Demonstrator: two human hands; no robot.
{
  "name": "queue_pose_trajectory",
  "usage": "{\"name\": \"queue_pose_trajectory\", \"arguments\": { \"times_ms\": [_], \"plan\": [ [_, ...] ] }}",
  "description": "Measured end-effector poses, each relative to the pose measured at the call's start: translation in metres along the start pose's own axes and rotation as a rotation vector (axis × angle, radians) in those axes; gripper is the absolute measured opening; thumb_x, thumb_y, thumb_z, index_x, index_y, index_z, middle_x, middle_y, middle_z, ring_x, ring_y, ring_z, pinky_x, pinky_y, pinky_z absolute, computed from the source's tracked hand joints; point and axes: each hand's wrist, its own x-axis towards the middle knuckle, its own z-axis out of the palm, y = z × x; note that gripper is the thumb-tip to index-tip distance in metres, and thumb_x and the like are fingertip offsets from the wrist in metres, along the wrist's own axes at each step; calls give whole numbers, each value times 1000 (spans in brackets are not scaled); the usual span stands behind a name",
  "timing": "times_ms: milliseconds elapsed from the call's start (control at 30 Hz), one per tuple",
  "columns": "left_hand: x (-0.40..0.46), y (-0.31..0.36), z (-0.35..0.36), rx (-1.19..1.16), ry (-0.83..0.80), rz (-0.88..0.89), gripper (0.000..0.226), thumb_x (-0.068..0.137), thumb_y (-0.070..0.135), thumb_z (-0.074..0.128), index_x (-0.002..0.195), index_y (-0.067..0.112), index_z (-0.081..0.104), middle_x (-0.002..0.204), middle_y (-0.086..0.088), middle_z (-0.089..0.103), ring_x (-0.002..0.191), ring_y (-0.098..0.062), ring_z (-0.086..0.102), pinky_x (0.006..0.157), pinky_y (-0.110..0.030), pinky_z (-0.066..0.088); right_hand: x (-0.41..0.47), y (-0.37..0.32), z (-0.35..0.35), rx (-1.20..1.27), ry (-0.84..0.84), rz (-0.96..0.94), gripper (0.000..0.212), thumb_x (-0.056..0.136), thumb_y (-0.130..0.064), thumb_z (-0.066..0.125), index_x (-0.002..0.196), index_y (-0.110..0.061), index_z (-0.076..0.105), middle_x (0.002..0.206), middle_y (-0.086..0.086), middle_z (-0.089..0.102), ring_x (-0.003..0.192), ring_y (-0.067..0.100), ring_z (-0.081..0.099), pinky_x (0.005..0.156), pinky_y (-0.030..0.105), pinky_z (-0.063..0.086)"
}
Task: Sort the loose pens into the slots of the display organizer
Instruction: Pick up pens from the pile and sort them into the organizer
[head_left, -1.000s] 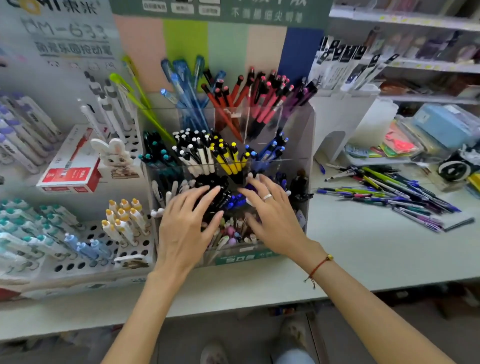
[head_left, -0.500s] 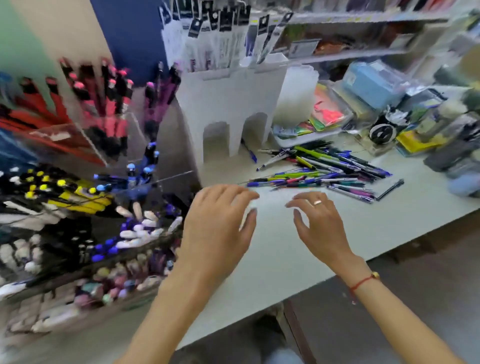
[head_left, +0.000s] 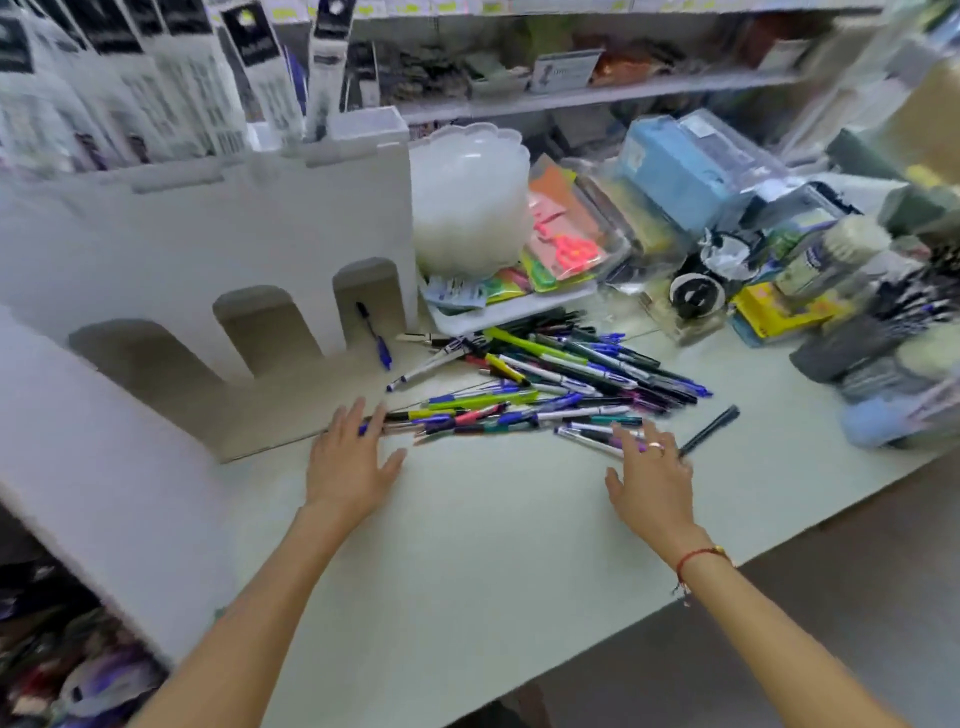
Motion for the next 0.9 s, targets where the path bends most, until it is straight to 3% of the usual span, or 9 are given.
{"name": "queue_pose_trajectory", "arguments": {
  "times_ms": [133,367,433,533,600,667,733,800,900],
  "plan": [
    [8,10,20,-68,27,10,72,97,53,34,154,23,3,162,-5,2,149,-27,-1,119,-38,4,18,32,8,152,25,69,52,89,-8,53,140,-15,44,132,14,42,118,34,41,78,41,48],
    [1,34,35,-222,133,-72,76,95,55,39,154,20,7,162,-5,5,149,-22,-2,118,-32,-3,25,21,30,218,136,-363,43,79,-12,76,119,-23,67,111,9,60,92,29,60,62,32,51],
    [0,34,36,-251,132,-20,74,96,52,41,154,20,8,162,2,5,149,-18,-5,117,-27,-6,27,8,32,173,184,-419,46,74,-14,81,117,-23,69,107,9,63,91,30,63,63,36,53],
    [0,35,37,-319,125,44,73,96,48,46,154,23,8,161,7,4,148,-11,-6,112,-21,-11,34,-8,30,84,236,-503,53,75,-29,80,124,-24,62,118,8,61,107,28,57,84,39,50],
    [5,37,34,-367,102,81,72,96,47,47,153,24,10,161,9,5,147,-7,-6,112,-19,-11,43,-17,30,0,249,-535,64,81,-45,67,137,-21,48,132,8,54,121,28,48,99,39,38],
    [11,43,32,-372,74,129,72,94,54,44,153,25,14,161,8,7,147,-8,-3,112,-18,-8,51,-23,35,-89,244,-541,70,87,-56,46,145,-17,38,140,11,51,128,30,46,105,41,28],
    [16,49,29,-340,71,159,80,85,70,30,152,26,20,160,7,15,148,-11,4,113,-19,-4,55,-27,39,-139,225,-547,72,87,-57,35,143,-12,40,135,14,55,124,33,52,105,45,27],
    [20,54,26,-248,100,173,87,76,72,15,150,28,27,155,6,27,145,-14,18,115,-23,7,57,-28,42,-161,245,-584,66,86,-51,35,135,-9,49,122,15,60,114,33,56,102,45,30],
    [26,57,23,-151,155,243,74,82,64,23,141,25,46,137,3,49,130,-19,41,108,-31,30,56,-27,41,-187,297,-654,47,82,-31,35,118,-8,55,102,11,60,93,29,58,90,41,40]
  ]
}}
